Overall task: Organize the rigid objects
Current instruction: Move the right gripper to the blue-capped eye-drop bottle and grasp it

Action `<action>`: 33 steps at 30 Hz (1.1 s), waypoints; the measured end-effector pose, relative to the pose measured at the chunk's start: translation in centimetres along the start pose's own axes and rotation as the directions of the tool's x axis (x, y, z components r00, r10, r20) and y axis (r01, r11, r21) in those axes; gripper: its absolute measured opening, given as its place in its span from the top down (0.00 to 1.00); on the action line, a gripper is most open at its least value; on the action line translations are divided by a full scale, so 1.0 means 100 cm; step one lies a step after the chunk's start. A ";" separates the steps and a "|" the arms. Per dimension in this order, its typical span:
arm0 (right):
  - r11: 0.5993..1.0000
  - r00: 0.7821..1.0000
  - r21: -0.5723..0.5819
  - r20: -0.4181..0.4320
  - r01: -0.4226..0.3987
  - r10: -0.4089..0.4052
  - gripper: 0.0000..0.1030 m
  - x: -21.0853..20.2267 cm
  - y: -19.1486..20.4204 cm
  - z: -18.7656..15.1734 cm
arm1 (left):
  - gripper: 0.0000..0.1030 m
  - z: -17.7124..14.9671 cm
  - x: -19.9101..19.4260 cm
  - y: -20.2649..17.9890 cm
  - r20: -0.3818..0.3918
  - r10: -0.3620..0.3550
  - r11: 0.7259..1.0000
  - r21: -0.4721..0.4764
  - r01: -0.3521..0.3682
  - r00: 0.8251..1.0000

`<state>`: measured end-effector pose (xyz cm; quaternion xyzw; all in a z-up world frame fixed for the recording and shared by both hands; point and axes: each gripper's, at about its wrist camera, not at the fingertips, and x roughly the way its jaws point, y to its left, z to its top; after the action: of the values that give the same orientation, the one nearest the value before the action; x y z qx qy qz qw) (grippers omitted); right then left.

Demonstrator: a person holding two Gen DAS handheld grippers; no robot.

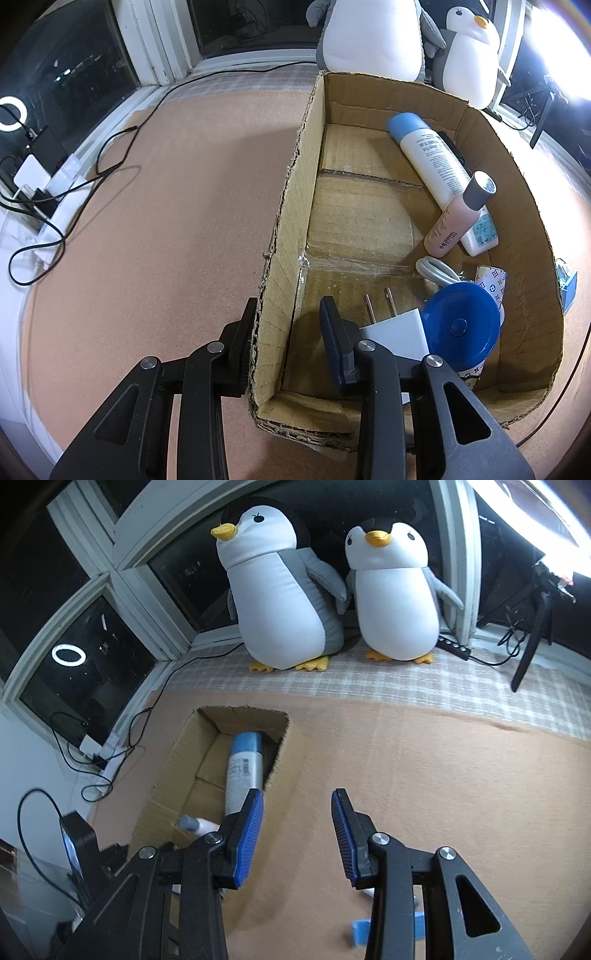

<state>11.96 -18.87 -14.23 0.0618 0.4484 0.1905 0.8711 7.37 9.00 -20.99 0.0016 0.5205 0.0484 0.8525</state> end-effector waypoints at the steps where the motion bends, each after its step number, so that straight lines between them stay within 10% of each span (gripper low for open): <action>1: 1.000 1.000 -0.009 -0.003 0.008 -0.008 0.66 -0.003 -0.003 -0.004 | 0.70 0.000 0.000 0.000 0.000 0.000 1.000 0.000 0.000 1.000; 22: 0.927 0.968 -0.357 -0.164 0.119 -0.188 0.66 0.000 -0.037 -0.088 | 0.70 0.000 -0.001 -0.001 0.000 0.004 1.000 0.002 -0.004 1.000; 33: 0.912 0.945 -0.389 -0.229 0.131 -0.234 0.66 0.039 -0.027 -0.071 | 0.70 0.001 -0.001 0.002 0.000 0.001 1.000 0.002 -0.001 1.000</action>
<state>9.03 -20.35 -22.12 -0.1718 0.5233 0.1949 0.8116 7.37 9.22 -20.87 0.0024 0.5208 0.0483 0.8523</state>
